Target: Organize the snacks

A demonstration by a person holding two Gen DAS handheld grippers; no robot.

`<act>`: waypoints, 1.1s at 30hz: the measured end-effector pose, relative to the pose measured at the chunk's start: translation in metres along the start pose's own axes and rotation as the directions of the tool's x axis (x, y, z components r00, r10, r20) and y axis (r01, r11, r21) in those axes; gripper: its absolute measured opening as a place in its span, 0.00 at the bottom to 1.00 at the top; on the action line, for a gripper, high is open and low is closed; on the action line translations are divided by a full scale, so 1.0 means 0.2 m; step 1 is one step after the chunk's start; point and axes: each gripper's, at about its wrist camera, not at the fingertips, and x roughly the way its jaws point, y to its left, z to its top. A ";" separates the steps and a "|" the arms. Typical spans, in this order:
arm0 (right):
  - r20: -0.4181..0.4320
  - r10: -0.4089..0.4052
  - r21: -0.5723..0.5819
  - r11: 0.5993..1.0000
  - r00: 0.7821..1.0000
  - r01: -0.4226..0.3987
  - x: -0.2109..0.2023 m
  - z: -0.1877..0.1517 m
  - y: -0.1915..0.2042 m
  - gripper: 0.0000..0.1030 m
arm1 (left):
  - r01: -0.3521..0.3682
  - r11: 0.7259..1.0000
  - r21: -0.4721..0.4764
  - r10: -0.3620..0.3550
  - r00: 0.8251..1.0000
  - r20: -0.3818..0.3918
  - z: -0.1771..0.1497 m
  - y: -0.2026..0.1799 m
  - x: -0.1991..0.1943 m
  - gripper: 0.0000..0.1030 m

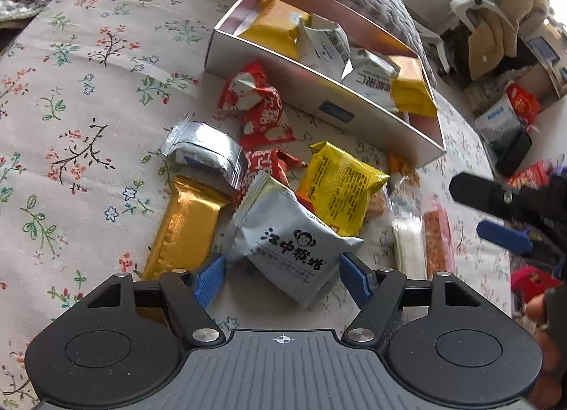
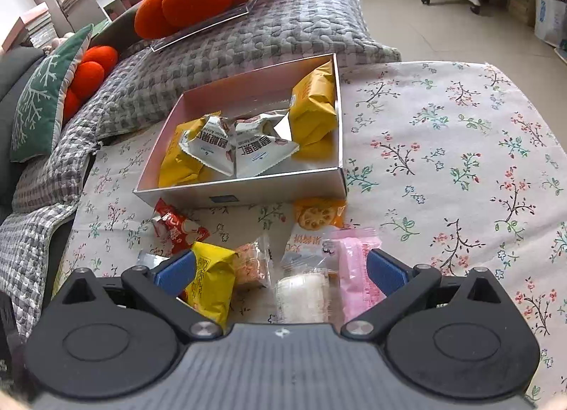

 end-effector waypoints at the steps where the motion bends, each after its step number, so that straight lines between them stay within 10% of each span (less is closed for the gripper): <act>1: 0.000 -0.001 -0.003 1.000 1.000 0.001 0.00 0.00 0.01 0.99 | 0.004 1.000 -0.008 -0.004 1.000 0.002 0.00 0.00 0.00 0.68; 18: -0.021 0.034 -0.034 0.999 0.999 -0.035 0.03 -0.02 0.05 0.98 | 0.069 0.992 -0.103 -0.067 0.997 0.029 0.00 0.05 0.00 0.47; 33: -0.022 0.135 0.109 0.985 0.991 -0.132 0.05 -0.02 0.01 0.92 | 0.163 0.957 -0.241 -0.153 0.986 0.061 0.01 0.02 0.07 0.86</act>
